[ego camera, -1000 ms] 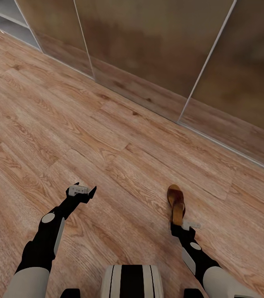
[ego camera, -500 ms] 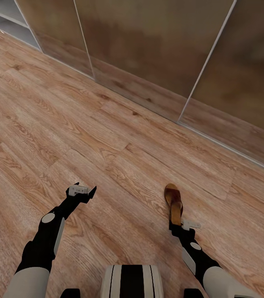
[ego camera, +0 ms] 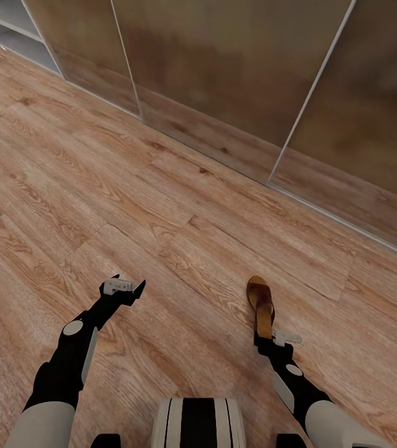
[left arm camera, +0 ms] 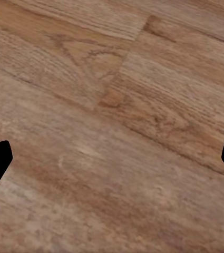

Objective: Pick up the two gym shoes and the two sandals from the corridor floor and place them onto the hallstand (shoe rack) in the corridor, making sure they are on the rack and not on the floor. Arrange them so the two gym shoes are next to each other and the two sandals are next to each other.

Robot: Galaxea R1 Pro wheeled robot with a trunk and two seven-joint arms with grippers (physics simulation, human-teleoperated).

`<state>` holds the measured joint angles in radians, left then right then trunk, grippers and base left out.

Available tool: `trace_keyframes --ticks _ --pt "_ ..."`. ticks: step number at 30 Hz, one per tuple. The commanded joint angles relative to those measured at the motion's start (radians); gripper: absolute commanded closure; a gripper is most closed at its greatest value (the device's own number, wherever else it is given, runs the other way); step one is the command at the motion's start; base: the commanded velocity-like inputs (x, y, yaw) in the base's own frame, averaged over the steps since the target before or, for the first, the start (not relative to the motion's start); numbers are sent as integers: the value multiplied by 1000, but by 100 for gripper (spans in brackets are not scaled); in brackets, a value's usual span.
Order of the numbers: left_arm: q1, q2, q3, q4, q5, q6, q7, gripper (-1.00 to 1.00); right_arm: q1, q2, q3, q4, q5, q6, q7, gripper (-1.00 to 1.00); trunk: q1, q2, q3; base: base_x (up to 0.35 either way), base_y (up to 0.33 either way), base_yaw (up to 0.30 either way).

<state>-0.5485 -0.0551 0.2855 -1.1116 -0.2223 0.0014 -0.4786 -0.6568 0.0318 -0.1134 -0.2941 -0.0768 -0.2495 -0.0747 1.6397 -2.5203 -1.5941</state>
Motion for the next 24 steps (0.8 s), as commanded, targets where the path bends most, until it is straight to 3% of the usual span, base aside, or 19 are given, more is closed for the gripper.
trace_keyframes --ticks 1,10,14,18,20,21,23,24 --pt "-1 -2 4 -1 -8 0 -8 -100 -1 0 0 0 -12 -4 2 100 0 0 -1 0 0 0" --pt "-1 -2 4 0 -8 1 -7 -100 0 1 2 -16 -11 9 3 100 0 0 -1 0 0 0" --pt "-1 -1 6 0 -9 3 -6 -100 0 3 3 -114 -11 53 1 100 0 0 -1 0 0 0" --pt "-1 -1 6 -1 -9 5 -5 -100 -1 6 7 -268 -9 258 2 100 0 0 -1 0 0 0" --pt "-1 -1 6 -2 -9 6 -5 -100 -1 6 10 -394 -9 424 2 100 0 0 -1 0 0 0" --pt "-1 -1 6 -2 -9 6 -6 -100 -1 6 11 -421 -9 454 2 100 0 0 -1 0 0 0" --pt "-1 -1 6 -2 -9 8 -6 -100 -1 7 11 -533 -9 558 2 100 0 0 -1 0 0 0" --pt "-1 -2 6 -2 -9 22 -6 -100 0 8 11 -658 -10 664 3 100 0 0 -1 0 0 0"
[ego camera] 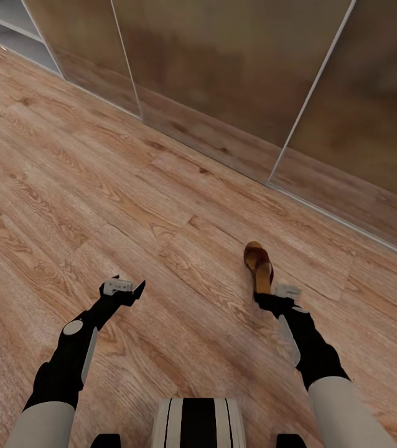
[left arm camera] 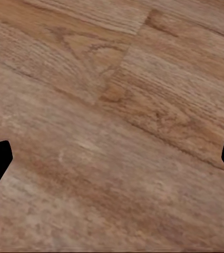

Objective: Pick up the two gym shoes and the two sandals from the corridor floor and place them onto the hallstand (shoe rack) in the corridor, making sure they are on the rack and not on the floor. Arrange them so the two gym shoes are next to each other and the two sandals are next to each other.

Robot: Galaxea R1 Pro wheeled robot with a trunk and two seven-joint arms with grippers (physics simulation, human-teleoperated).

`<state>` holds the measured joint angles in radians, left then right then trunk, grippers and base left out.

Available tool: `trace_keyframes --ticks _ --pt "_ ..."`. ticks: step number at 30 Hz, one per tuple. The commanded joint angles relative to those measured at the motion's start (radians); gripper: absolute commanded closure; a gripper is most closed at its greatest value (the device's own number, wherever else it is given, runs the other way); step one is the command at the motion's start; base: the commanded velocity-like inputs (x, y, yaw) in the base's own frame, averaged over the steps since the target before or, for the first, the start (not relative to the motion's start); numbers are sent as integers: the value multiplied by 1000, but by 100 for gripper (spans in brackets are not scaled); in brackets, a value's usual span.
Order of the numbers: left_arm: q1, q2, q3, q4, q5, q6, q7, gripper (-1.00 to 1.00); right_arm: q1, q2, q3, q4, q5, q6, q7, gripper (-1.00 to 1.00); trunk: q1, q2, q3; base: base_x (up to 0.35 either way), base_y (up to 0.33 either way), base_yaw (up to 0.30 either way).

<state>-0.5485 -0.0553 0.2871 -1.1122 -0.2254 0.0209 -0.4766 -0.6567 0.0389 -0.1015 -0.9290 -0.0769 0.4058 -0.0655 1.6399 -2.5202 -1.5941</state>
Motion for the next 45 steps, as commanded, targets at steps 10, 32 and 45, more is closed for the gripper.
trace_keyframes --ticks 10,32,45 --pt "0 0 8 -3 -5 69 -8 -100 -1 1 -2 -189 -13 217 -1 100 0 0 -1 0 0 0" --pt "2 3 10 -3 -4 146 -10 -100 -1 1 128 -193 -12 222 -4 100 0 0 -16 61 16 103" --pt "2 3 10 -3 -4 146 -10 -100 0 1 127 -192 -12 222 -4 100 0 0 -28 243 141 133"
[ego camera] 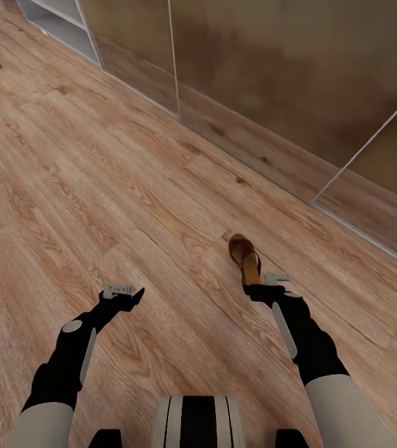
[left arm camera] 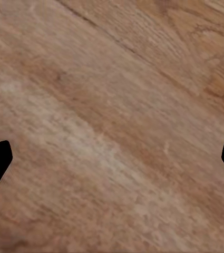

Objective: Pick up the two gym shoes and the two sandals from the corridor floor and place them onto the hallstand (shoe rack) in the corridor, making sure they are on the rack and not on the floor. Arrange them so the two gym shoes are next to each other and the two sandals are next to each other.

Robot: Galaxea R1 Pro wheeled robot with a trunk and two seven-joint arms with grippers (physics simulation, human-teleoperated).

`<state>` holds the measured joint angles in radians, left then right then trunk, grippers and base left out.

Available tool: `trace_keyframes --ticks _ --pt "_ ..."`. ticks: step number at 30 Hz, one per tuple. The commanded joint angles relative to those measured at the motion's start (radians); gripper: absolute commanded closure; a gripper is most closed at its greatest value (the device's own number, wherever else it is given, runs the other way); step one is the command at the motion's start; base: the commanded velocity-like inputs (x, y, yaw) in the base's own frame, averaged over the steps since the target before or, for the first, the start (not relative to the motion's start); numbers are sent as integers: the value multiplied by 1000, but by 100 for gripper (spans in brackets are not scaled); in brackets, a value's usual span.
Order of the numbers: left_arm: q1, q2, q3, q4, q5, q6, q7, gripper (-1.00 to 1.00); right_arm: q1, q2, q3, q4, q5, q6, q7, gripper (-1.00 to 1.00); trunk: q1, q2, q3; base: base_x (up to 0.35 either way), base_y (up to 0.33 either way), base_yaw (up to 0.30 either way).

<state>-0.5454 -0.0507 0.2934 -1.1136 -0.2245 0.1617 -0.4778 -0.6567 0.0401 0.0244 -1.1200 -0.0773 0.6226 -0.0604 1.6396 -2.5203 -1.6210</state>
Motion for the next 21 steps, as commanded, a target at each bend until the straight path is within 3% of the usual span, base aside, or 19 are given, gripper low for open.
trace_keyframes --ticks 1,16,21 --pt "-1 -1 4 -2 -5 5 -8 -100 0 0 1 -1 -12 5 -9 100 0 0 -1 65 37 16" --pt "-1 -2 4 -2 -6 6 -8 -100 -1 0 2 -3 -10 5 -9 100 0 0 18 8 5 2" --pt "-1 -3 4 -2 -5 6 -8 -100 -1 0 2 -3 -10 5 -9 100 2 -1 7 0 0 0"
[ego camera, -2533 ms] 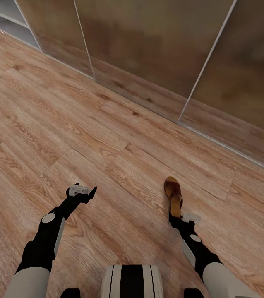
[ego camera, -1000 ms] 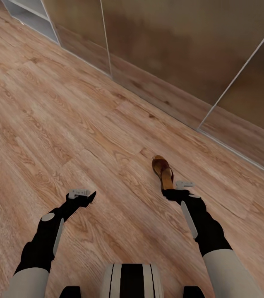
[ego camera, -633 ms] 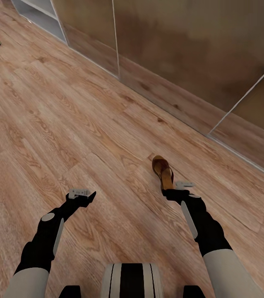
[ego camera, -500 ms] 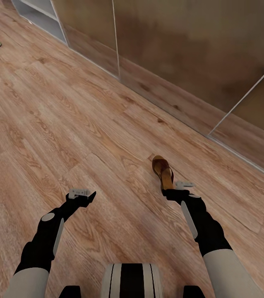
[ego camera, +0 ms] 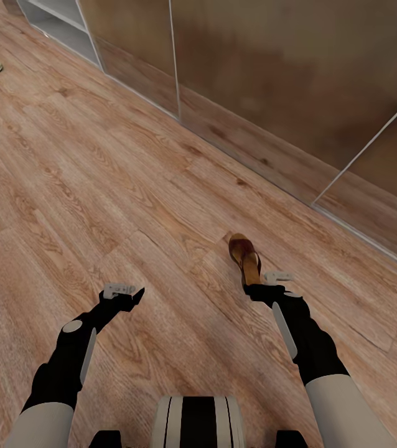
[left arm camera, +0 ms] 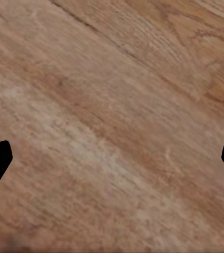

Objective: Pick up the two gym shoes and the two sandals from the corridor floor and place them onto the hallstand (shoe rack) in the corridor, making sure they are on the rack and not on the floor. Arrange them so the two gym shoes are next to each other and the two sandals are next to each other.

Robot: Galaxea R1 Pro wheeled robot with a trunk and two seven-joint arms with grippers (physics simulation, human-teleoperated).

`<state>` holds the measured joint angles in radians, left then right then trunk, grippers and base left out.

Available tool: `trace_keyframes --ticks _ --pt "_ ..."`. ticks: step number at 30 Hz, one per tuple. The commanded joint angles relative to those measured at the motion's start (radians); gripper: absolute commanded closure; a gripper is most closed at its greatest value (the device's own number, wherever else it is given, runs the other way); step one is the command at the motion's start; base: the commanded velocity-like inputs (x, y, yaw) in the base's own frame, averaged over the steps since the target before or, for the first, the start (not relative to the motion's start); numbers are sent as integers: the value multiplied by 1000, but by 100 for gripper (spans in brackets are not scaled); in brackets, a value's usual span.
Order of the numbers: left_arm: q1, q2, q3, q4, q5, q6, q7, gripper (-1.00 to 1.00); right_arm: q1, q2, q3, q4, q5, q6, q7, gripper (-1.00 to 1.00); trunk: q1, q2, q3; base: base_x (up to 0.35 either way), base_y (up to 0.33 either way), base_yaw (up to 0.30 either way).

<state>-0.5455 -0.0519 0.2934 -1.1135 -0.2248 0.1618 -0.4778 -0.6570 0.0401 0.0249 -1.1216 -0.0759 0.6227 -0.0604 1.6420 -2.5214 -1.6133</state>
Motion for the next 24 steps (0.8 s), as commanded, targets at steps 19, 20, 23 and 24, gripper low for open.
trace_keyframes --ticks 19,20,23,24 --pt "-1 -3 3 -2 -5 5 -8 -100 0 0 1 -1 -12 5 -9 100 1 -1 22 0 0 0" --pt "-1 -3 3 -2 -5 5 -8 -100 0 0 1 -1 -12 5 -9 100 0 -1 28 0 0 0" --pt "-1 -3 3 -2 -5 5 -8 -100 0 0 1 -1 -12 5 -9 100 -1 0 44 0 0 0" --pt "-1 -3 3 -2 -5 5 -8 -100 0 0 1 -1 -12 5 -9 100 -2 0 50 0 0 0"
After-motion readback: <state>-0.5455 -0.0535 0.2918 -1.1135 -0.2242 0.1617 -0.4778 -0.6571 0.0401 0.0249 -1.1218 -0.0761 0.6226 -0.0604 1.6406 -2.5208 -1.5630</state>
